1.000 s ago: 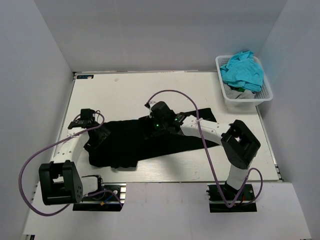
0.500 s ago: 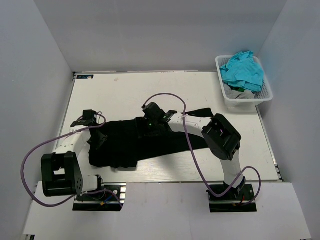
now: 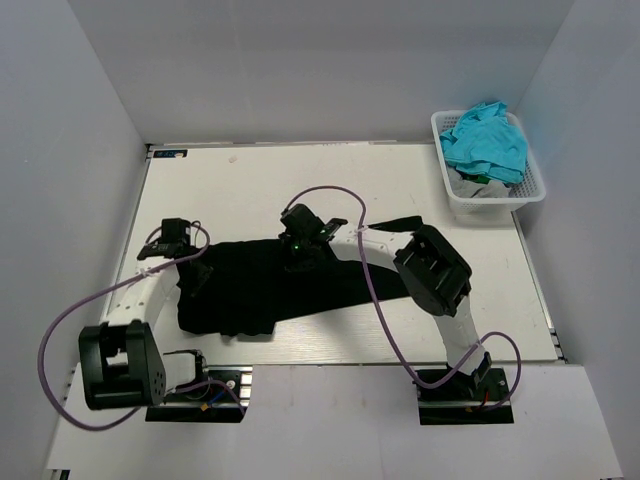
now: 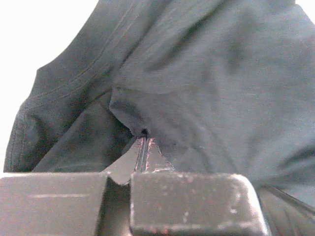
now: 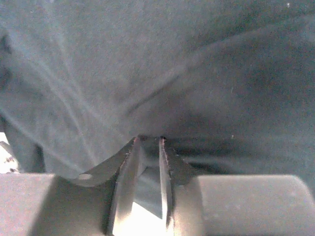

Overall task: Fold and stack the t-shirts
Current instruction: Fold the other side of the tshirt into a rectangle

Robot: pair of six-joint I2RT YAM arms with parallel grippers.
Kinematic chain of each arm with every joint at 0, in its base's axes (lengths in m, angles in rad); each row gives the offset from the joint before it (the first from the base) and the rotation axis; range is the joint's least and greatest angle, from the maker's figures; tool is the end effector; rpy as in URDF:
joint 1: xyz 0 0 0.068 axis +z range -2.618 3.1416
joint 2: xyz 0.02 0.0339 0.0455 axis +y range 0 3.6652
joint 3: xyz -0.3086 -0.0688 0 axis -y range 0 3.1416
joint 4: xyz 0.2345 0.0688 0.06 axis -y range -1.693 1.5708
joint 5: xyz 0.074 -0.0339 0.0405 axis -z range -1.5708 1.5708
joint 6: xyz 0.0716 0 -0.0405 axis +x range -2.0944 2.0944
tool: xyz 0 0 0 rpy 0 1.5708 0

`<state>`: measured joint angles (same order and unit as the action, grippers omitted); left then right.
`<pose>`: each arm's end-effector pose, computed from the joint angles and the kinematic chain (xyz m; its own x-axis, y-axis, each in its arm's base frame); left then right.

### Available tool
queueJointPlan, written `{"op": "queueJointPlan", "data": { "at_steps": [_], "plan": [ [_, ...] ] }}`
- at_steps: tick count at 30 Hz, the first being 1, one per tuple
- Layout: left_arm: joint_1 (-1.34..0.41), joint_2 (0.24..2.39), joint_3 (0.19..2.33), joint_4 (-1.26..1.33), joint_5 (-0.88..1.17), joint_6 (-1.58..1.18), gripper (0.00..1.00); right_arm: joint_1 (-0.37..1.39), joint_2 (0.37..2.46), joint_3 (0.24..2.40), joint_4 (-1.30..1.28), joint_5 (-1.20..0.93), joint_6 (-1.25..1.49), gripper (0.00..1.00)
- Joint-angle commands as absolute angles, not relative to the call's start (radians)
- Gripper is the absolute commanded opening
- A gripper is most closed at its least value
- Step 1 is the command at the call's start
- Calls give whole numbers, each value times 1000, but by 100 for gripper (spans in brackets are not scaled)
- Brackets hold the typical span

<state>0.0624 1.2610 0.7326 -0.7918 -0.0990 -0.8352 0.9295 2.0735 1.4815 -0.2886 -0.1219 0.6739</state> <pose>0.1939 0.0192 0.2003 -0.5847 -0.7758 -0.2374 -0.7749 0.6206 -0.1196 0.2856 0.3972 0.1910 -0.8857 -0.1510 -0.4390 -0.3698 0.8011 0.4706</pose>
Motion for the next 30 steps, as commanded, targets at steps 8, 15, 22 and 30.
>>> {"op": "queueJointPlan", "data": {
  "at_steps": [8,15,22,30],
  "plan": [
    [66,1134,791,-755,-172,-812,0,911,2100,1569,-308,-71,677,0],
    [75,1167,867,-764,-222,-831,0,899,2053,1588,-310,-37,666,0],
    [75,1276,877,-773,-236,-851,0,882,2094,1608,-321,-75,664,0],
    [75,1440,945,-922,-268,-894,84,873,2094,1638,-363,-63,646,27]
  ]
}}
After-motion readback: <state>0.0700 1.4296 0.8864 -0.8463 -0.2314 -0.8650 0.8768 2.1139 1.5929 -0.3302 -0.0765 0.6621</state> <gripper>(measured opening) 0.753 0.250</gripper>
